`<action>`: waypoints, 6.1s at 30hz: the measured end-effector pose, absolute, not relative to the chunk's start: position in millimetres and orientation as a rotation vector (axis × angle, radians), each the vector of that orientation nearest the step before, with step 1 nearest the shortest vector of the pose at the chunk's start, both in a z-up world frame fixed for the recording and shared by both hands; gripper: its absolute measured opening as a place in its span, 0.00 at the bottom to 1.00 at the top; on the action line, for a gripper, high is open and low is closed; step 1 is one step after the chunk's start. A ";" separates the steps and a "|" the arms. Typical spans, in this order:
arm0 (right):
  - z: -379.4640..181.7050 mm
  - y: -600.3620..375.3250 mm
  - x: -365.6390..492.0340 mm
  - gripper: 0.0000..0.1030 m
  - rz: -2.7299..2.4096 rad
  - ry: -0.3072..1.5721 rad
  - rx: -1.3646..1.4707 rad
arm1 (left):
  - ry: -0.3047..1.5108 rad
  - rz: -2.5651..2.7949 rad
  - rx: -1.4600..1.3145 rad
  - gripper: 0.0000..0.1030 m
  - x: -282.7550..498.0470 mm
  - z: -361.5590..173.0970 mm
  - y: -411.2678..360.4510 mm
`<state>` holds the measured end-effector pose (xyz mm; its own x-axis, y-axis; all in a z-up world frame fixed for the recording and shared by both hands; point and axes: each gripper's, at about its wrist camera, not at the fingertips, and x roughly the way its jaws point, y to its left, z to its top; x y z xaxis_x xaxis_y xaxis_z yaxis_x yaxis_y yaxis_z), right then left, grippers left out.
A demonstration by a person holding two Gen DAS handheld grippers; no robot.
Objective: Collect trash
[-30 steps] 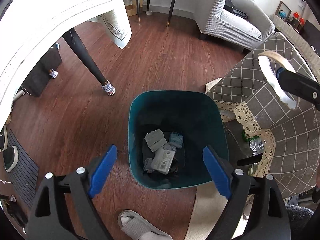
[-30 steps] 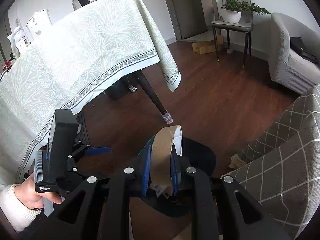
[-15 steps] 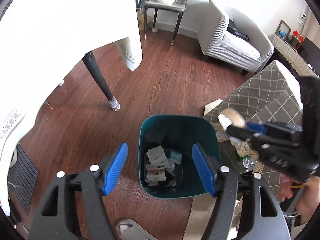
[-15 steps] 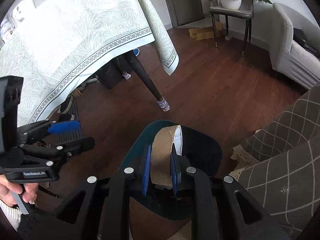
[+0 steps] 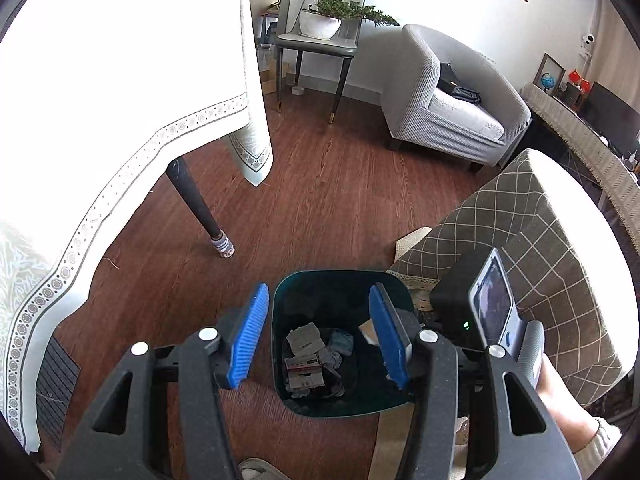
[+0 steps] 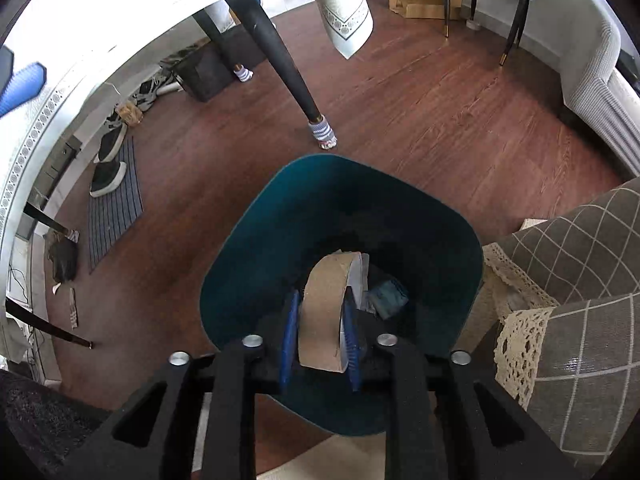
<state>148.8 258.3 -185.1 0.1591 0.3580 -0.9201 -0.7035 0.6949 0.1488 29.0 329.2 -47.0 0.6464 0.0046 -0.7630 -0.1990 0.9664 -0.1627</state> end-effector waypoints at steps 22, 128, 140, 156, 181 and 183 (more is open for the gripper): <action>-143.3 222.9 126.7 0.34 0.792 1.115 -0.393 | 0.730 0.112 -0.192 0.55 45.7 20.1 288.1; 10.0 -153.5 -29.9 0.97 0.271 0.600 -0.083 | 0.633 0.134 -0.029 0.96 -71.0 -9.0 141.5; 9.6 -155.7 -29.1 0.97 0.270 0.604 -0.074 | 0.635 0.131 -0.024 0.96 -70.8 -9.4 140.5; 9.5 -157.3 -27.5 0.97 0.270 0.607 -0.069 | 0.640 0.125 -0.035 0.96 -71.9 -8.2 141.0; 9.6 -158.3 -26.5 0.97 0.272 0.609 -0.067 | 0.649 0.122 -0.032 0.96 -69.3 -8.2 140.4; 9.7 -158.5 -26.6 0.97 0.272 0.608 -0.067 | 0.649 0.121 -0.031 0.96 -69.4 -8.6 140.7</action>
